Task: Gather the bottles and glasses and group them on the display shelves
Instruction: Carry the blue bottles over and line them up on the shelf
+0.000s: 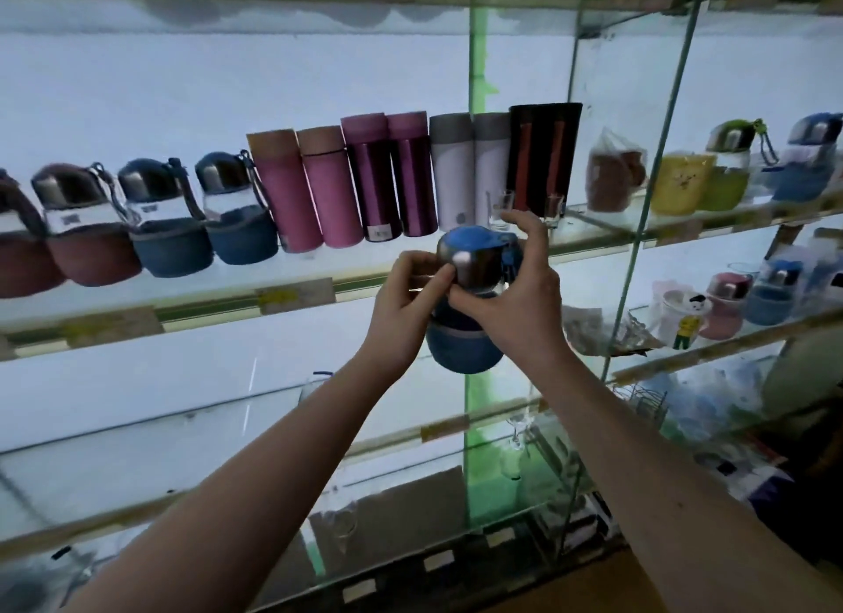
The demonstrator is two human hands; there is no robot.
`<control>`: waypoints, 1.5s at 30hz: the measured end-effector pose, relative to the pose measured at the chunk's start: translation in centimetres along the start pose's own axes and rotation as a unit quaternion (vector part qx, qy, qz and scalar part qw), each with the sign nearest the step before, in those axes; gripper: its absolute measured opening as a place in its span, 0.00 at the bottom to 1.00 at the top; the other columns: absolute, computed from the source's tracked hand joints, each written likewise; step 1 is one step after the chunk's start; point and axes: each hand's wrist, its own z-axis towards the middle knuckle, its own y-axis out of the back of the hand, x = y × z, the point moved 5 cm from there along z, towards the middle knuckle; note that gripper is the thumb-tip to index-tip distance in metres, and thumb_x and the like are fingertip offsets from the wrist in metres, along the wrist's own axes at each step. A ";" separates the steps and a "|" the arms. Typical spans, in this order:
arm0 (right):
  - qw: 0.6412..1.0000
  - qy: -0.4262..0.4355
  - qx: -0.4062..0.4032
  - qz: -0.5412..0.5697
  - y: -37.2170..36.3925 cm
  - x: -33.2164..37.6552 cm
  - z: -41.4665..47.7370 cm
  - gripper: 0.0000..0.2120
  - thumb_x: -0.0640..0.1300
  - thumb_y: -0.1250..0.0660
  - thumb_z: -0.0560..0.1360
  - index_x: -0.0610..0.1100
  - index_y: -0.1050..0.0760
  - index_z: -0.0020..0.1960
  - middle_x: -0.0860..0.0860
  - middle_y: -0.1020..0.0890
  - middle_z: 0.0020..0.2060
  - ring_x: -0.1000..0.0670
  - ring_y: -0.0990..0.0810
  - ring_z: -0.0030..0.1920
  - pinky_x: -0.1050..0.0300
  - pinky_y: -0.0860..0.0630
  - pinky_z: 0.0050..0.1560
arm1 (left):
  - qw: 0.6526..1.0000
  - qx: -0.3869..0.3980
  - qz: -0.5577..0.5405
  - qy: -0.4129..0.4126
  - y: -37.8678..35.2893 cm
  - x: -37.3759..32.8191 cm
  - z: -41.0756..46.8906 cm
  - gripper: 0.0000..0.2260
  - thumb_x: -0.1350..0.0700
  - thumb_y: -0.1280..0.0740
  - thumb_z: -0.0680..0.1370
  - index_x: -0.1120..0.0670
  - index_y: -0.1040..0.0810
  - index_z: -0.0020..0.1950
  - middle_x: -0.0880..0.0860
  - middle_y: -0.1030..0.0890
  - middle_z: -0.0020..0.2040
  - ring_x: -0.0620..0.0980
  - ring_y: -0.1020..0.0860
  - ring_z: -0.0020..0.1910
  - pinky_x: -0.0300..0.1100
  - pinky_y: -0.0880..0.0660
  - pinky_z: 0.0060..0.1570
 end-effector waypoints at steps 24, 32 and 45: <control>0.984 0.043 0.043 0.169 -27.1 11.5 9.0 0.32 0.44 0.20 0.62 0.51 0.32 0.61 0.53 0.24 0.56 0.56 0.24 0.56 0.67 0.26 0.54 | 0.989 -0.052 0.139 -0.020 29.3 -3.6 6.5 0.25 0.59 0.26 0.71 0.53 0.30 0.65 0.45 0.25 0.58 0.44 0.24 0.55 0.33 0.23 0.47; 0.980 0.023 0.074 0.181 -33.0 12.0 7.6 0.32 0.47 0.21 0.60 0.51 0.32 0.60 0.50 0.23 0.56 0.52 0.23 0.57 0.53 0.25 0.59 | 0.985 -0.089 0.145 0.004 34.1 -2.2 4.9 0.22 0.61 0.26 0.70 0.52 0.29 0.61 0.41 0.25 0.53 0.41 0.24 0.51 0.31 0.24 0.44; 0.980 0.004 0.107 0.169 -34.3 11.6 6.6 0.33 0.42 0.23 0.65 0.44 0.34 0.65 0.54 0.27 0.55 0.56 0.26 0.57 0.78 0.31 0.50 | 0.982 -0.105 0.157 0.022 34.6 -0.6 4.1 0.22 0.58 0.27 0.72 0.52 0.32 0.62 0.45 0.26 0.55 0.40 0.25 0.53 0.29 0.24 0.45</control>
